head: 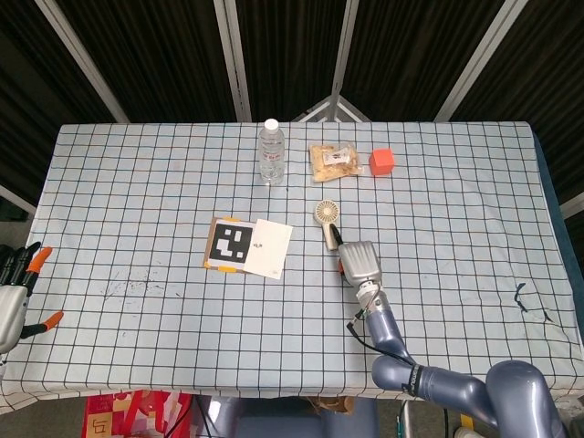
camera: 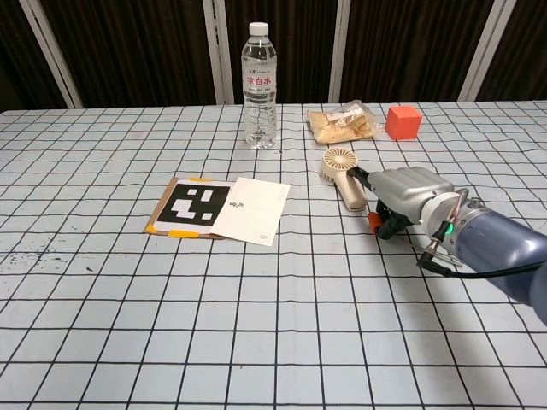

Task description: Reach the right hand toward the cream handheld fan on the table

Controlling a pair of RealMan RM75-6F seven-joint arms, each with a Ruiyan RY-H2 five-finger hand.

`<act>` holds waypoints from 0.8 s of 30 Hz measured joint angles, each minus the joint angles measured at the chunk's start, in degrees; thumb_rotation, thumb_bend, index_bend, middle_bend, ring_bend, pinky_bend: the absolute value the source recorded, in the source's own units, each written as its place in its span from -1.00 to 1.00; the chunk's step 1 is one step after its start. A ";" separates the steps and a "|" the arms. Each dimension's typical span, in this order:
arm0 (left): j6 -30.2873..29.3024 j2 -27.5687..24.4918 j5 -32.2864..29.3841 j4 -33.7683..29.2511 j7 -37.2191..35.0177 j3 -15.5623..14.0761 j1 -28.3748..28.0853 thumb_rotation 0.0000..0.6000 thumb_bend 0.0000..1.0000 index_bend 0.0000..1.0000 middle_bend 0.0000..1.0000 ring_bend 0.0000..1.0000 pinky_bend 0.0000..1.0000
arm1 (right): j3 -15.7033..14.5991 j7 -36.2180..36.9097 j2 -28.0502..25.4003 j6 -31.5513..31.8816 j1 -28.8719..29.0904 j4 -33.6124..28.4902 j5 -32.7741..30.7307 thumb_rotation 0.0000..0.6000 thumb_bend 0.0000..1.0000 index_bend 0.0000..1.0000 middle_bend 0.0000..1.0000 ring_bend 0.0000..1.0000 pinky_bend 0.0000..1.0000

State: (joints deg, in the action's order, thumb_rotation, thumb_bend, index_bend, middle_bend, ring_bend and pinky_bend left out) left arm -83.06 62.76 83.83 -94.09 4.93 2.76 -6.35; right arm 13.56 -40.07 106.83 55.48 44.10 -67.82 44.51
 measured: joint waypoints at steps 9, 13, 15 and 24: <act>-0.15 0.07 -0.33 -0.08 -0.14 0.21 0.03 1.00 -0.82 -1.00 -1.00 -1.00 -1.00 | 1.49 6.19 -1.96 4.39 -0.54 -4.41 7.26 1.00 0.34 -1.00 -0.18 -0.12 0.23; -0.40 0.13 -0.31 0.00 -0.13 0.27 0.09 1.00 -0.82 -1.00 -1.00 -1.00 -1.00 | 1.58 12.04 -4.74 8.24 -1.96 -8.93 14.39 1.00 0.31 -1.00 -0.56 -0.55 -0.10; -0.64 0.15 -0.19 0.03 -0.18 0.28 0.16 1.00 -0.82 -1.00 -1.00 -1.00 -1.00 | 1.19 14.37 -7.33 10.44 -3.32 -12.51 17.55 1.00 0.25 -1.00 -0.69 -0.73 -0.34; -1.78 0.26 0.62 0.29 1.21 0.01 0.61 1.00 -0.82 -1.00 -1.00 -1.00 -1.00 | -7.59 17.57 -25.15 19.52 -14.39 -27.67 27.36 1.00 0.01 -1.00 -0.98 -1.00 -0.78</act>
